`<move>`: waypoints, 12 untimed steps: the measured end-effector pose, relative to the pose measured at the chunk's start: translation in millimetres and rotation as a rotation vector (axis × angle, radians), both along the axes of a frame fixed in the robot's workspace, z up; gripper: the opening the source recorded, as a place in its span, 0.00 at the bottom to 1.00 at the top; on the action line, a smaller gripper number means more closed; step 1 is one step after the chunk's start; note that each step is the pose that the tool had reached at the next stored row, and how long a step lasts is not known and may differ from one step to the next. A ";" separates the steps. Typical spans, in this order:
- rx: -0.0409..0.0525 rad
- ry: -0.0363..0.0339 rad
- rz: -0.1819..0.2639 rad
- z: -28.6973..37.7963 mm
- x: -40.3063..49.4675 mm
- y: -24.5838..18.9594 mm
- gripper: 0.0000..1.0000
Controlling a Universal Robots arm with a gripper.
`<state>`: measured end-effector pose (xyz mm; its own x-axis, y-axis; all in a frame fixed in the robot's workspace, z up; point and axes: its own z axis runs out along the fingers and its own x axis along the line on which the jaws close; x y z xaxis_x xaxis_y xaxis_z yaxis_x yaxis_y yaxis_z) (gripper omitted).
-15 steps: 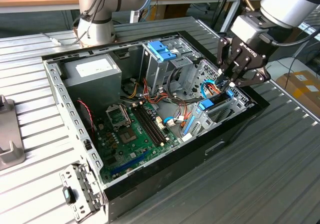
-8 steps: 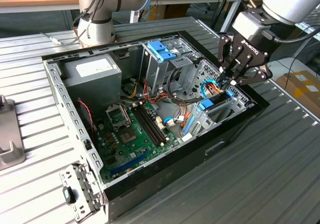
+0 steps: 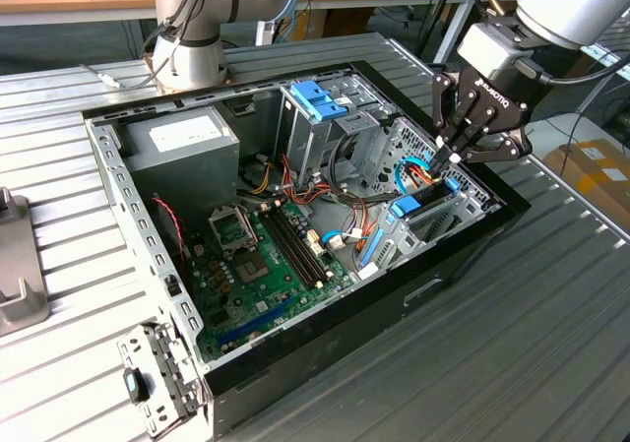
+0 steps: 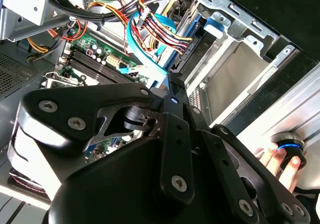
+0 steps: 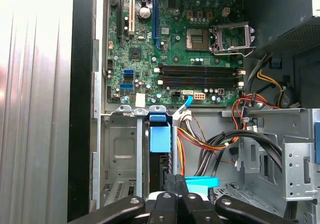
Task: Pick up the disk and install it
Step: 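Insert the second disk wire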
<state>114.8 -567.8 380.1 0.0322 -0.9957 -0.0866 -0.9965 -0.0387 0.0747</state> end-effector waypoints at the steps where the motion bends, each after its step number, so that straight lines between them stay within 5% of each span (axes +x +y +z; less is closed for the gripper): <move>1: 0.0000 0.0000 0.000 0.0 0.0 0.0 0.11; 12: -0.0002 0.0000 0.000 -2.1 0.0 -1.0 0.11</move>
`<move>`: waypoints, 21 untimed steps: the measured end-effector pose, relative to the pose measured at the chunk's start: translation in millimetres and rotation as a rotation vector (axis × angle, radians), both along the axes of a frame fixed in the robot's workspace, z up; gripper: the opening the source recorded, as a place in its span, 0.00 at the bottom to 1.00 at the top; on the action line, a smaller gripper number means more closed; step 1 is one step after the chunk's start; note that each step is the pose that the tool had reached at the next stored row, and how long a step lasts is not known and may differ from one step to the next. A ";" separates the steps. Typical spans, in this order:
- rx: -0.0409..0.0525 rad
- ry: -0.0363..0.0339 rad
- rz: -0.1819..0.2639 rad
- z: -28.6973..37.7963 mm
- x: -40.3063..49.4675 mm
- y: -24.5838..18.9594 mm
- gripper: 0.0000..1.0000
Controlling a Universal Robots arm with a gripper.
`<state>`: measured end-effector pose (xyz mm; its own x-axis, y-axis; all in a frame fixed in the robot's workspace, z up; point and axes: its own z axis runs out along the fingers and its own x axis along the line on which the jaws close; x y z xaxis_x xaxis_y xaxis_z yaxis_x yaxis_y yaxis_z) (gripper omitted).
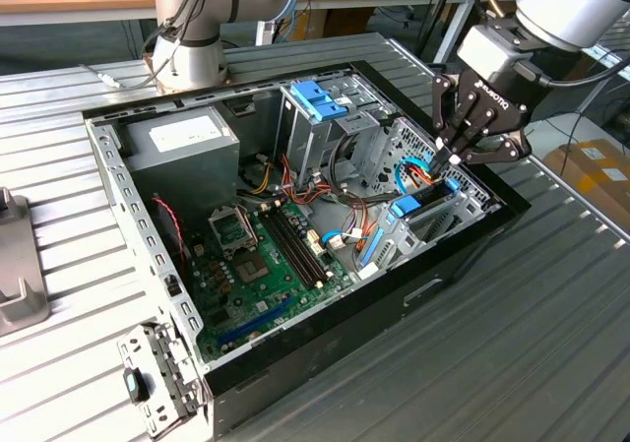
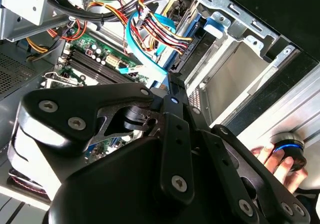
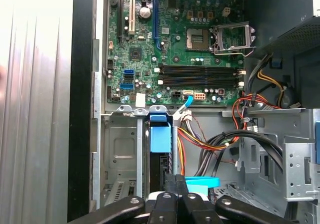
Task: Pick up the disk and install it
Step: 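Insert the second disk wire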
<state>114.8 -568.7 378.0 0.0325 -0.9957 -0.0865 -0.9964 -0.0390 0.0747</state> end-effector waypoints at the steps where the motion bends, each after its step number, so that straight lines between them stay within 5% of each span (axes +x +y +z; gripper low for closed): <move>1: 0.0001 0.0000 0.000 -1.5 0.0 -0.9 0.11; 8: 0.0003 0.0000 0.000 -15.9 -0.1 -3.7 0.11; 16: 0.0001 0.0000 0.000 -16.6 -0.1 -3.7 0.11; 19: 0.0001 0.0000 0.000 -16.7 -0.1 -3.7 0.30; 21: 0.0001 0.0000 0.000 -16.7 -0.1 -3.7 0.30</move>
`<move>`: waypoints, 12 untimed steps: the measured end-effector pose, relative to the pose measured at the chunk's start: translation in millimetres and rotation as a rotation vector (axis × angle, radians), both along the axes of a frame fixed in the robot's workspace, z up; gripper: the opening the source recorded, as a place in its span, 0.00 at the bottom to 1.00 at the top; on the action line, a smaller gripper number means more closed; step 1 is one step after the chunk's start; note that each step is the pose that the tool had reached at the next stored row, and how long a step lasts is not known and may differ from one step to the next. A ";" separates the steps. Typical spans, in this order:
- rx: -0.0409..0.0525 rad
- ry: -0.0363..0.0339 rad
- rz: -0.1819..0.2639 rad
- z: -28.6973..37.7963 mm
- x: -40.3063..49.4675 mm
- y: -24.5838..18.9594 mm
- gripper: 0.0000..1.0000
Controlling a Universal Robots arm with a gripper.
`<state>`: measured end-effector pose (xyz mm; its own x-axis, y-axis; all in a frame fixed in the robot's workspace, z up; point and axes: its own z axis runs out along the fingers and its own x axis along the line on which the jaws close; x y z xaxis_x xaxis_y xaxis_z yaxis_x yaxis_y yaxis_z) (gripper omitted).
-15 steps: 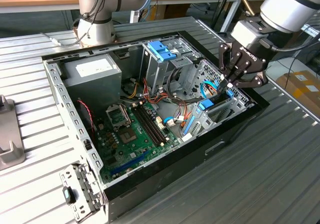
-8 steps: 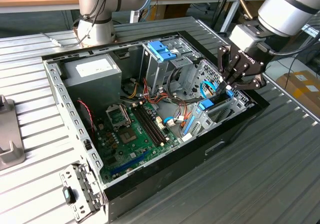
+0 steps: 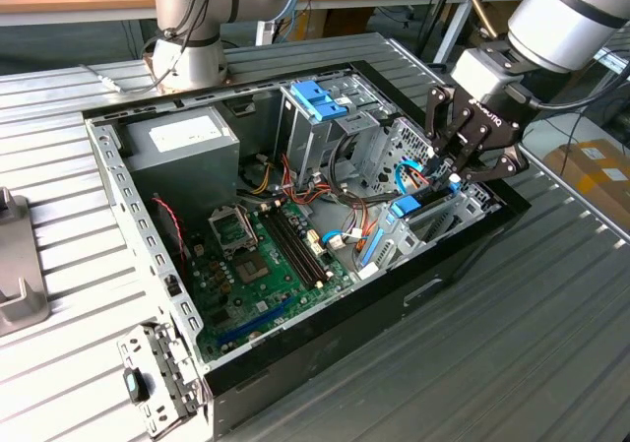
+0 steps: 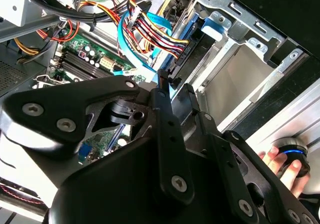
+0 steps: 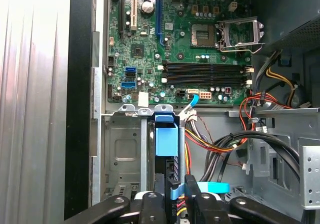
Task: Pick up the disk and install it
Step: 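Insert the second disk wire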
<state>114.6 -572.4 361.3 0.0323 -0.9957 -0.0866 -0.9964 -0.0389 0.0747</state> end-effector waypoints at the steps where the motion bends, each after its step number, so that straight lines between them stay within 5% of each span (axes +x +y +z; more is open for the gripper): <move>1: 0.0000 0.0000 0.000 0.0 0.0 0.0 0.30; 5: 0.0000 0.0000 0.000 -0.1 0.0 0.0 0.30; 7: 0.0000 0.0000 0.000 -0.2 0.0 0.0 0.16; 12: 0.0000 0.0000 0.000 -0.3 0.0 0.0 0.16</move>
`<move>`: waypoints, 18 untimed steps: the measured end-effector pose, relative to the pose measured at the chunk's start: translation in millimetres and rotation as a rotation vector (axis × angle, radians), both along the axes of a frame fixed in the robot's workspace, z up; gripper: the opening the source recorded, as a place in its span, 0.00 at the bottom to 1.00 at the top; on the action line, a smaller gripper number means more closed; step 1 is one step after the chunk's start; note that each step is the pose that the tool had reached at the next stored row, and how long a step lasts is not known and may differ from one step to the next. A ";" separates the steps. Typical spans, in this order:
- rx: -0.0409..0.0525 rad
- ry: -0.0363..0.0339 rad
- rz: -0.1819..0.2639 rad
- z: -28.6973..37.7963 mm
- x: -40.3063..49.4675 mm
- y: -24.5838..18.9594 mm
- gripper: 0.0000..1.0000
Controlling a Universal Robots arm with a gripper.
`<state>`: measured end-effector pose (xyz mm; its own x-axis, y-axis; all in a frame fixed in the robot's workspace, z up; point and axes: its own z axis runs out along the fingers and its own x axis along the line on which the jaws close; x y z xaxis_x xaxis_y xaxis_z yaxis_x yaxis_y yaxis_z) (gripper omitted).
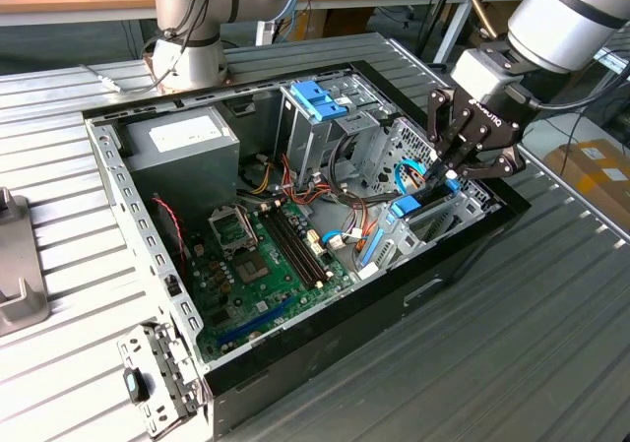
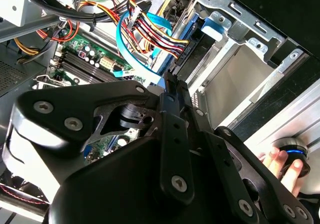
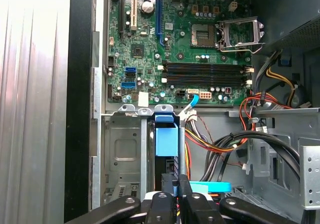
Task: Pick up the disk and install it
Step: 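Insert the second disk wire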
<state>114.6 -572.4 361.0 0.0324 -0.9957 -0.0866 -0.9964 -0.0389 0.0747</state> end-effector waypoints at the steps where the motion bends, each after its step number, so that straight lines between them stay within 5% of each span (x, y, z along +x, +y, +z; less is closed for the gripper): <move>1: 0.0000 0.0000 0.000 0.0 0.0 0.0 0.16; 9: -0.0001 0.0000 0.000 -5.7 0.0 0.3 0.16; 18: -0.0005 0.0000 0.000 -9.0 3.5 7.0 0.16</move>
<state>118.1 -565.4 352.0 0.0320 -0.9958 -0.0862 -0.9965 -0.0385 0.0748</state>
